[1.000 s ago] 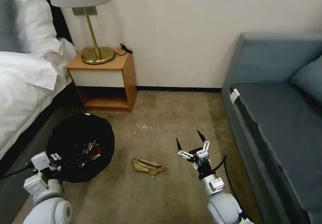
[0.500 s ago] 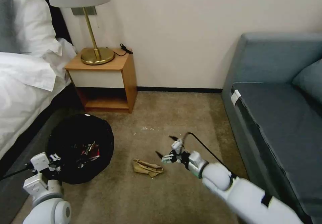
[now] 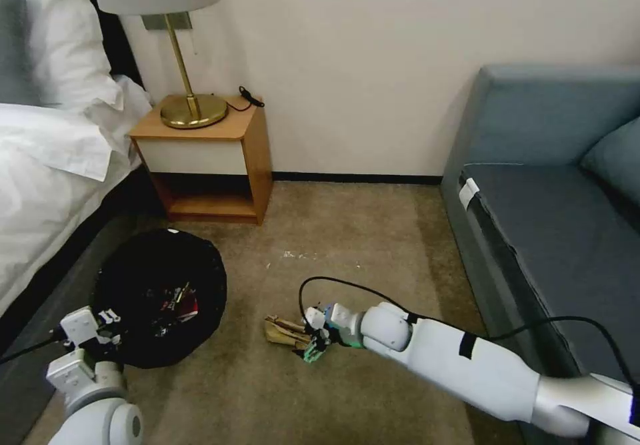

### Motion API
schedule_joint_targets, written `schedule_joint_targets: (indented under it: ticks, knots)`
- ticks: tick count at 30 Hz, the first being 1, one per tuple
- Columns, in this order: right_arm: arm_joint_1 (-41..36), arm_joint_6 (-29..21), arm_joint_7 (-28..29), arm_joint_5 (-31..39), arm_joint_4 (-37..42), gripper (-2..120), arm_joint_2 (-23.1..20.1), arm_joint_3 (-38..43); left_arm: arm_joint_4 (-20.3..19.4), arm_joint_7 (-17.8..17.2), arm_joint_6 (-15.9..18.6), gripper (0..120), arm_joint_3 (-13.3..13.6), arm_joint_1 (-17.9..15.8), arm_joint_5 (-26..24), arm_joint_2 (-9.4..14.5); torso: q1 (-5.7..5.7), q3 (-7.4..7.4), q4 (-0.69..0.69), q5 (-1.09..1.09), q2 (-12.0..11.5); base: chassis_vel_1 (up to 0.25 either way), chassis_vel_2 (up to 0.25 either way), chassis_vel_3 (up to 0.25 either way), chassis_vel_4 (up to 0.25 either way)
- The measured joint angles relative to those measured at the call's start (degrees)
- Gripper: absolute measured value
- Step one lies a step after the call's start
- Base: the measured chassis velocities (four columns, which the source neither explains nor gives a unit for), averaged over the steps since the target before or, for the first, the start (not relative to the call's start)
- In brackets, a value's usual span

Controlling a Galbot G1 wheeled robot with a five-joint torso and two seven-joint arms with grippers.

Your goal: Pick up the trash bin, then pick up the garbage on the floor and place it into the trash bin.

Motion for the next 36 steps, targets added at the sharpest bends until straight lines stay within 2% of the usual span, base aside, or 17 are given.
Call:
schedule_joint_targets:
  ticks: [5, 12, 17, 19, 21, 23, 24, 26, 28, 30, 31, 32, 33, 34, 36]
  knots:
    - [-0.96, -1.62, 0.19, -1.98, -2.38, 100, 1.36, 0.89, 0.08, -0.12, -0.02, 3, 0.06, 0.0, 0.18, -0.16, 0.0, 0.0, 0.0, 0.01, 0.0, 0.0, 0.0, 0.0, 0.0]
    - [-2.53, -0.2, 0.02, -5.37, -7.34, 100, 3.85, 3.07, 0.46, -0.37, -0.04, 3, 0.12, -0.11, 0.3, -0.18, 0.0, 0.0, -0.01, 0.01, 0.0, 0.0, 0.0, 0.0, 0.0]
    - [-3.7, 1.64, -1.01, -9.44, -12.64, 89, 7.29, 6.14, 0.99, -0.42, -0.05, 3, 0.37, -0.25, 0.53, -0.13, 0.0, 0.0, 0.0, 0.01, 0.0, 0.0, 0.0, 0.0, 0.0]
    - [-4.02, 2.47, -1.97, -11.28, -14.8, 79, 8.33, 7.38, 1.2, -0.43, -0.07, 3, 0.42, -0.3, 0.63, -0.15, 0.0, 0.0, 0.0, 0.01, 0.0, 0.0, 0.0, 0.0, 0.0]
    - [-4.03, 2.59, -2.14, -11.56, -15.15, 77, 8.41, 7.53, 1.26, -0.44, -0.08, 3, 0.42, -0.31, 0.65, -0.14, 0.0, 0.0, 0.0, 0.01, 0.0, 0.0, 0.0, 0.0, 0.0]
    - [-4.05, 2.94, -2.67, -12.44, -16.35, 64, 8.53, 7.9, 1.39, -0.45, -0.11, 3, 0.41, -0.38, 0.66, -0.11, 0.0, 0.0, -0.01, 0.01, 0.0, 0.0, 0.0, 0.0, 0.0]
    - [-4.05, 2.94, -2.67, -12.44, -16.35, 64, 8.53, 7.9, 1.39, -0.45, -0.11, 3, 0.41, -0.38, 0.66, -0.11, 0.0, 0.0, -0.01, 0.01, 0.0, 0.0, 0.0, 0.0, 0.0]
    - [-4.24, 3.59, -2.75, -13.08, -17.78, 51, 8.63, 8.15, 1.79, -0.46, -0.23, 3, 0.36, -0.57, 0.65, -0.02, 0.0, 0.0, 0.0, 0.01, 0.0, 0.0, 0.0, 0.0, 0.0]
    - [-4.36, 3.84, -2.64, -13.19, -18.04, 48, 8.65, 8.15, 1.94, -0.46, -0.25, 3, 0.37, -0.63, 0.66, -0.01, 0.0, 0.0, 0.0, 0.01, 0.0, 0.0, 0.0, 0.0, 0.0]
    - [-4.75, 4.54, -1.88, -13.29, -18.41, 37, 8.79, 8.21, 2.16, -0.46, -0.27, 3, 0.55, -0.85, 0.66, -0.03, 0.0, 0.0, 0.0, 0.01, 0.0, 0.0, 0.0, 0.0, 0.0]
    - [-4.75, 4.54, -1.88, -13.29, -18.41, 37, 8.79, 8.21, 2.16, -0.46, -0.27, 3, 0.55, -0.85, 0.66, -0.03, 0.0, 0.0, 0.0, 0.01, 0.0, 0.0, 0.0, 0.0, 0.0]
    - [-4.97, 4.97, -1.44, -13.29, -18.54, 32, 8.93, 8.44, 2.24, -0.46, -0.28, 3, 0.66, -0.96, 0.66, -0.03, 0.0, 0.0, -0.01, 0.01, 0.0, 0.0, 0.0, 0.0, 0.0]
    - [-5.26, 5.74, -0.93, -13.29, -18.58, 20, 8.91, 8.85, 2.29, -0.46, -0.28, 3, 0.81, -1.11, 0.69, -0.03, 0.0, 0.0, 0.0, 0.01, 0.0, 0.0, 0.0, 0.0, 0.0]
    - [-5.26, 5.74, -0.93, -13.29, -18.58, 20, 8.91, 8.85, 2.29, -0.46, -0.28, 3, 0.81, -1.11, 0.69, -0.03, 0.0, 0.0, 0.0, 0.01, 0.0, 0.0, 0.0, 0.0, 0.0]
    - [-5.57, 6.54, -0.72, -13.28, -18.23, 10, 8.46, 9.23, 2.29, -0.46, -0.28, 3, 0.85, -1.13, 0.71, -0.02, 0.0, 0.0, 0.0, 0.01, 0.0, 0.0, 0.0, 0.0, 0.0]
